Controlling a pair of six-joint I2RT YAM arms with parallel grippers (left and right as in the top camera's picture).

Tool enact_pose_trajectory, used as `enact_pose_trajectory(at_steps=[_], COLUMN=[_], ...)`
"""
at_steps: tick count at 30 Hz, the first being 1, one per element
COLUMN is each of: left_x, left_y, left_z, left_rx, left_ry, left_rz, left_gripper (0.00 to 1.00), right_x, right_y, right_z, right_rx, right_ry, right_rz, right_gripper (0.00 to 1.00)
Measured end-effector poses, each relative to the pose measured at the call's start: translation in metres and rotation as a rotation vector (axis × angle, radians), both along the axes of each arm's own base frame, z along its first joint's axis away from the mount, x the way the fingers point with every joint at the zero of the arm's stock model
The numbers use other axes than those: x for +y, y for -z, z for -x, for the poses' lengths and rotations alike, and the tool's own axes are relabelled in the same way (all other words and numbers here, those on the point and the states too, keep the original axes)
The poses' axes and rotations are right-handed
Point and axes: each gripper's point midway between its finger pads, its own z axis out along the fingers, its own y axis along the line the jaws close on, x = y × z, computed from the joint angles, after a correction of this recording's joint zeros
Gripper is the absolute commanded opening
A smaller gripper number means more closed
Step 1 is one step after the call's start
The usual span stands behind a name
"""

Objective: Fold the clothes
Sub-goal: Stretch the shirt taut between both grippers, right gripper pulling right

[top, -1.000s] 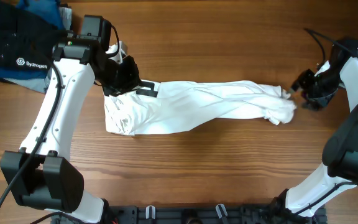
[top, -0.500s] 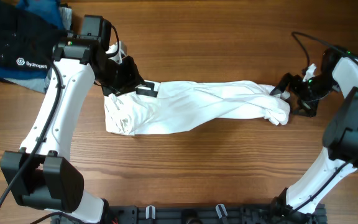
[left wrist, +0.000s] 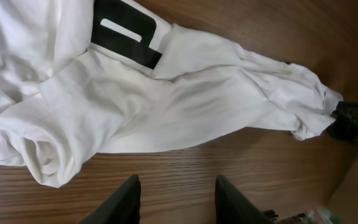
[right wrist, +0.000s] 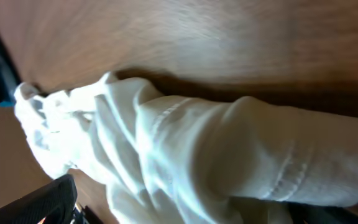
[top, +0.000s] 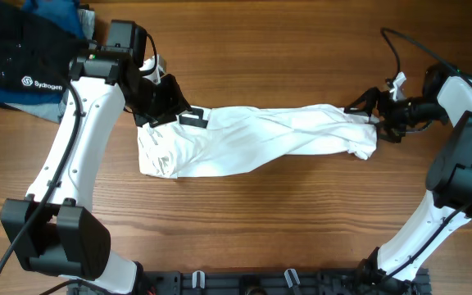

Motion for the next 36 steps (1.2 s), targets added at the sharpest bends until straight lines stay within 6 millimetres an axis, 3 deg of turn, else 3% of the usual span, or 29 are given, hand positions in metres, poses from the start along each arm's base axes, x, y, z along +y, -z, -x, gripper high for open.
enact_pose_trajectory(at_steps=[3, 4, 5, 6, 7, 8, 9, 10, 13, 21, 26, 28, 30, 31, 36], left_x=[0.000, 0.000, 0.000, 0.000, 0.000, 0.000, 0.001, 0.001, 0.001, 0.001, 0.001, 0.001, 0.001, 0.001, 0.001], left_y=[0.000, 0.000, 0.000, 0.000, 0.000, 0.000, 0.000, 0.000, 0.000, 0.000, 0.001, 0.001, 0.001, 0.001, 0.001], left_z=[0.000, 0.000, 0.000, 0.000, 0.000, 0.000, 0.000, 0.000, 0.000, 0.000, 0.004, 0.005, 0.005, 0.005, 0.005], left_rx=[0.000, 0.000, 0.000, 0.002, 0.001, 0.000, -0.001, 0.000, 0.000, 0.000, 0.018, 0.022, 0.023, 0.023, 0.023], left_ry=[0.000, 0.000, 0.000, -0.003, -0.001, 0.000, 0.001, 0.000, 0.000, -0.001, -0.001, -0.001, -0.001, -0.001, -0.001], left_rz=[0.000, 0.000, 0.000, 0.001, 0.000, -0.003, -0.004, -0.004, -0.004, -0.003, -0.006, -0.006, -0.007, -0.007, -0.007], left_gripper=[0.30, 0.23, 0.17, 0.13, 0.13, 0.14, 0.20, 0.21, 0.27, 0.32, 0.35, 0.35, 0.35, 0.35, 0.35], right_x=[0.004, 0.005, 0.006, 0.006, 0.006, 0.007, 0.007, 0.007, 0.008, 0.007, 0.017, 0.021, 0.023, 0.025, 0.032], right_y=[-0.005, -0.006, -0.006, -0.007, -0.007, -0.008, -0.008, -0.008, -0.009, -0.007, 0.020, 0.020, 0.021, 0.026, 0.039], right_z=[-0.003, -0.004, -0.004, -0.004, -0.005, -0.006, -0.006, -0.007, -0.007, -0.010, -0.007, -0.008, -0.009, -0.011, -0.009], right_rx=[-0.042, -0.049, -0.053, -0.059, -0.067, -0.075, -0.079, -0.081, -0.087, -0.094, -0.016, -0.005, -0.004, 0.002, 0.044], right_ry=[-0.018, -0.021, -0.023, -0.026, -0.030, -0.033, -0.033, -0.034, -0.035, -0.031, -0.028, -0.016, -0.015, -0.015, -0.008], right_rz=[-0.032, -0.038, -0.043, -0.046, -0.048, -0.049, -0.052, -0.054, -0.058, -0.054, -0.090, -0.125, -0.129, -0.131, -0.158], right_gripper=[1.00, 0.99, 0.81, 0.46, 0.31, 0.30, 0.47, 0.58, 0.68, 0.47, 0.67, 0.56, 0.29, 0.05, 0.04])
